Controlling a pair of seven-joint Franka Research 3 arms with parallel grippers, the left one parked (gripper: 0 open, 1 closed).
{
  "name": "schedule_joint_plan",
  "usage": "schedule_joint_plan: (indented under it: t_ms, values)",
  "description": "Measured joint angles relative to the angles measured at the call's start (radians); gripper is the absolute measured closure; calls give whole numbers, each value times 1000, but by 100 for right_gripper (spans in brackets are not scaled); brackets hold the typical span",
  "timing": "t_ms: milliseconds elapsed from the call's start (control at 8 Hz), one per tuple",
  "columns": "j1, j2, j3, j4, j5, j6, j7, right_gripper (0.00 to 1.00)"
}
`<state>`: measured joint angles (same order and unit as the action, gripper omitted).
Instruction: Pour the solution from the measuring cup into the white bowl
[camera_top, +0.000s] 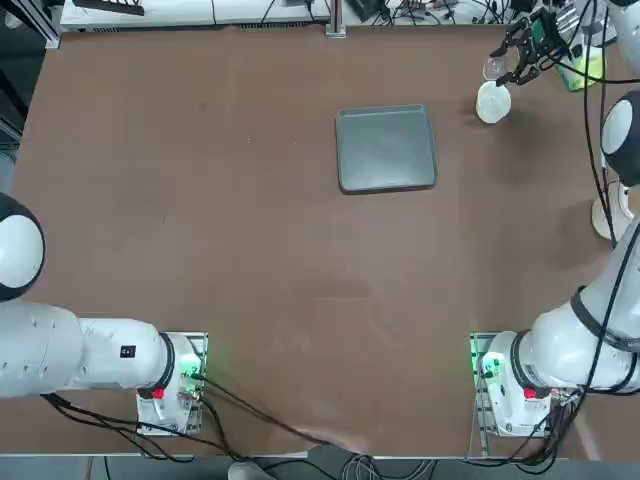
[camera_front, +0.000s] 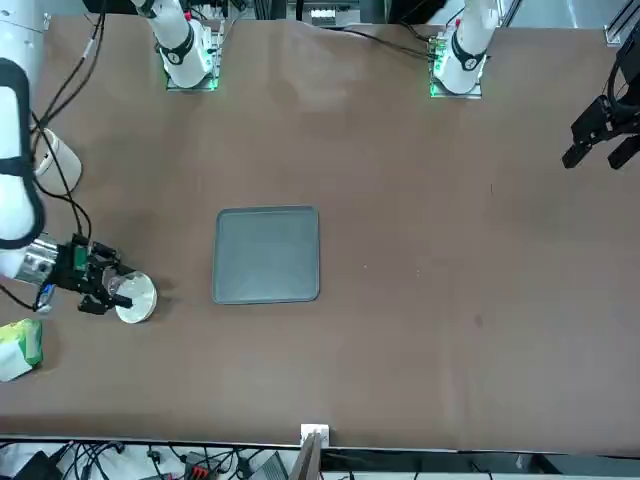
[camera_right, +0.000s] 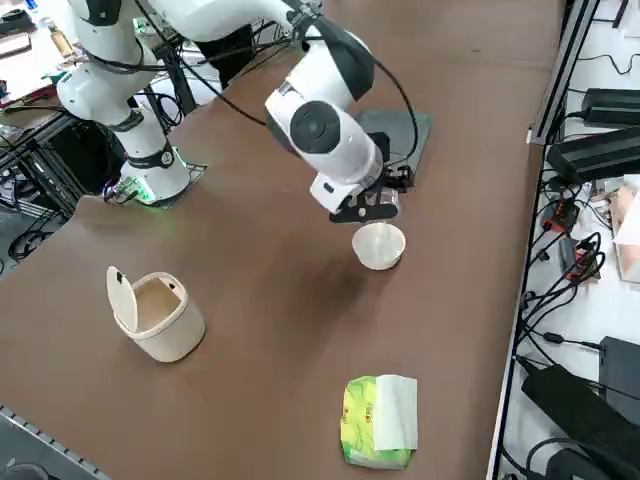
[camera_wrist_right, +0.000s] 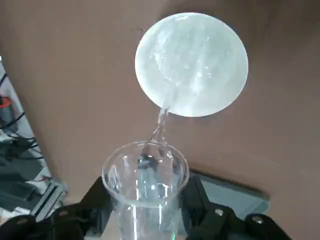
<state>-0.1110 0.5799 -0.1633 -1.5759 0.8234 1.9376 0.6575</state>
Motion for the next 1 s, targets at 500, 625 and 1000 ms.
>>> schedule_joint_plan:
  t_ms: [500, 625, 1000]
  values:
    - [-44, 11, 0, -3, 135, -32, -41, 27]
    - [-57, 14, 1, -3, 162, -45, -41, 27]
    - [-89, 21, 1, -4, 196, -84, -43, 27]
